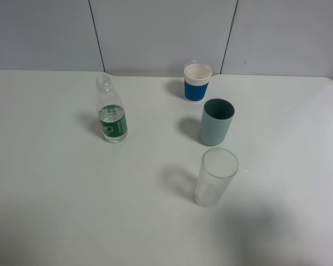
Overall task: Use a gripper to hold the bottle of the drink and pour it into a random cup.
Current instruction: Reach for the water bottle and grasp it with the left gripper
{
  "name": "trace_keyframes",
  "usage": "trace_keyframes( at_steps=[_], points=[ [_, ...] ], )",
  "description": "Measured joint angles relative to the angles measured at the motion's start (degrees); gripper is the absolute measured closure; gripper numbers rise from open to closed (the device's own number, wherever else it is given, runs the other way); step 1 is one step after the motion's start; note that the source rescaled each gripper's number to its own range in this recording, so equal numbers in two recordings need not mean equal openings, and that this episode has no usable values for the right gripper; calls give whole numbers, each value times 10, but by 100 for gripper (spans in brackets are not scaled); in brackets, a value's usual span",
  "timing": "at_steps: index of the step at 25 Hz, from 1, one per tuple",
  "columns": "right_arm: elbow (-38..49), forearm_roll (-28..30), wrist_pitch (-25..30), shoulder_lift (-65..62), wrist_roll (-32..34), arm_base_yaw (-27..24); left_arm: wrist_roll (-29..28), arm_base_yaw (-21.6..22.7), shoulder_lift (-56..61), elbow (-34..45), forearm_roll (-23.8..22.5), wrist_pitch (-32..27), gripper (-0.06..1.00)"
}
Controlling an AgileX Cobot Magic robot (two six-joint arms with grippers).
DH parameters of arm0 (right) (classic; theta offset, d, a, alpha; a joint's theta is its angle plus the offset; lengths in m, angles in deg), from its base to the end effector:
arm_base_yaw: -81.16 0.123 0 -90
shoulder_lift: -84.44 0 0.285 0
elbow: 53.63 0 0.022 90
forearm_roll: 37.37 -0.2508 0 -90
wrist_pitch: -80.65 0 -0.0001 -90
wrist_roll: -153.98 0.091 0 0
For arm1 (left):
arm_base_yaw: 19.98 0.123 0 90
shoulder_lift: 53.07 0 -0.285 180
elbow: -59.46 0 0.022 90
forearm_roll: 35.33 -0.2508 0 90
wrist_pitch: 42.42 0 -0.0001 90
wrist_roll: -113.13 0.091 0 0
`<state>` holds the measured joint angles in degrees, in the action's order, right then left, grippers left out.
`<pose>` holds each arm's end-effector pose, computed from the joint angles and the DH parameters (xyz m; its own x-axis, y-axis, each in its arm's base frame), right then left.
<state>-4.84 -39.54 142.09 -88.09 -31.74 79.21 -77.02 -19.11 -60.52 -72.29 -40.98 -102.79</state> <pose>-0.0056 0.0032 0.2753 -0.4631 -0.0659 -0.8838 -0.0333 0.9978 -0.0569 -0.0064 0.0077 0.2797 -0.4222 -0.1339 -0.8966 -0.1473 0.9860 -0.0779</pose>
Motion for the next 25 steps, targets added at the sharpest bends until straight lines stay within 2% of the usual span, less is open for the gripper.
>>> trace_keyframes(
  at_steps=[25],
  points=[
    [0, 0, 0, 0, 0, 0, 0, 0, 0, 0, 0, 0, -6]
  ],
)
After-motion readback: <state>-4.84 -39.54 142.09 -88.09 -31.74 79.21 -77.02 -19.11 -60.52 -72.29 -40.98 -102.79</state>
